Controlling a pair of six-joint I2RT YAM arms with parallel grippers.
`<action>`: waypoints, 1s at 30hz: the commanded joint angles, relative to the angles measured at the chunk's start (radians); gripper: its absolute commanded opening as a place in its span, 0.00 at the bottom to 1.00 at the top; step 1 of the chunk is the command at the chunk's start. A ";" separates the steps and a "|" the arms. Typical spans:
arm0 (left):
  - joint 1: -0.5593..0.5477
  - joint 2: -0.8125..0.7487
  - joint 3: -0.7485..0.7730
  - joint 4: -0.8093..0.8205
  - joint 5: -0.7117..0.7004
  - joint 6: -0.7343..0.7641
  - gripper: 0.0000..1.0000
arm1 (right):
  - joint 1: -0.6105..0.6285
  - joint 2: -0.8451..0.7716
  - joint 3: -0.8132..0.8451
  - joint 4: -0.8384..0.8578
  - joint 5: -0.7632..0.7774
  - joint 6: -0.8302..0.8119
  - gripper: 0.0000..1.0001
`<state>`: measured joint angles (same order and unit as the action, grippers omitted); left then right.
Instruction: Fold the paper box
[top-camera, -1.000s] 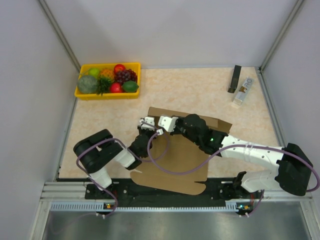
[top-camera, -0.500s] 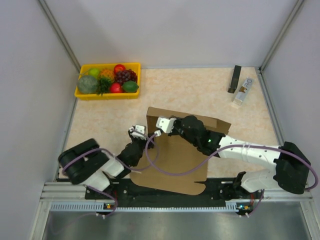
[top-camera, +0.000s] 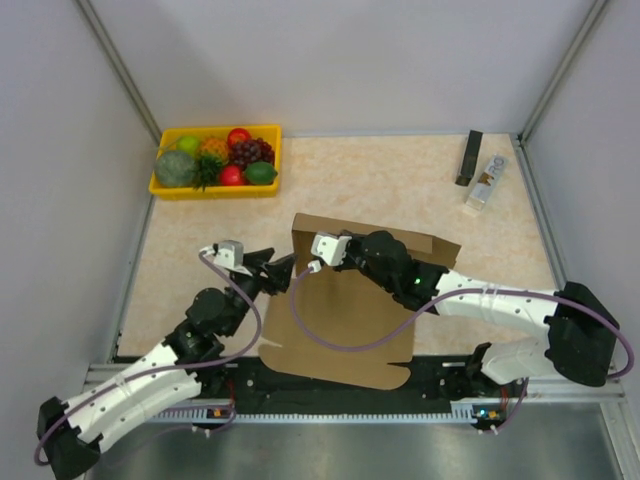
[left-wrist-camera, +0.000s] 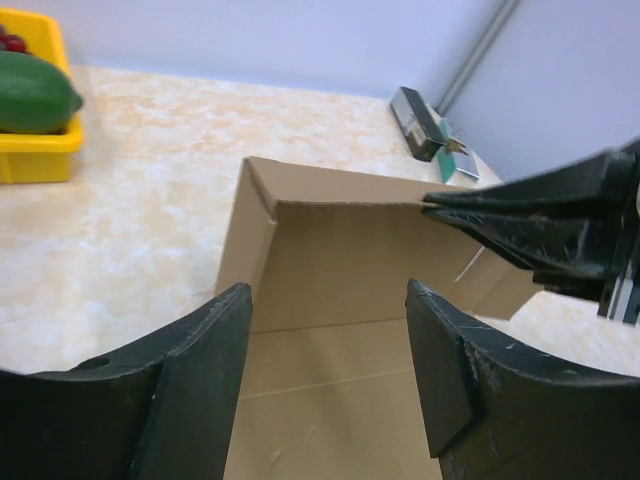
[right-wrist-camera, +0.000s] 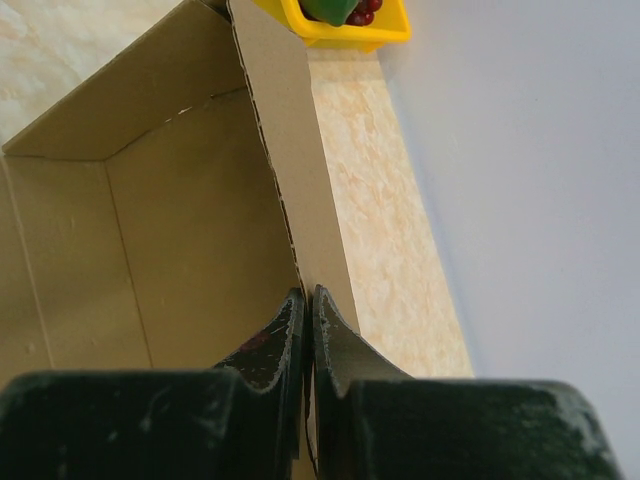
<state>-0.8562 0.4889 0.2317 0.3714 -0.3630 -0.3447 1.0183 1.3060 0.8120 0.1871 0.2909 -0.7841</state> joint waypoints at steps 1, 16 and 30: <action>0.069 -0.017 0.153 -0.402 -0.050 -0.103 0.69 | 0.002 0.021 -0.008 -0.003 -0.027 0.036 0.00; 0.526 0.402 0.459 -0.302 0.585 -0.345 0.87 | 0.003 0.024 -0.005 -0.031 -0.035 0.034 0.00; 0.536 0.533 0.397 -0.189 0.656 -0.355 0.75 | 0.002 0.036 0.007 -0.037 -0.039 0.032 0.00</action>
<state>-0.3252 1.0317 0.6487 0.0956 0.2729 -0.7052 1.0180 1.3178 0.8120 0.1940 0.2905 -0.7929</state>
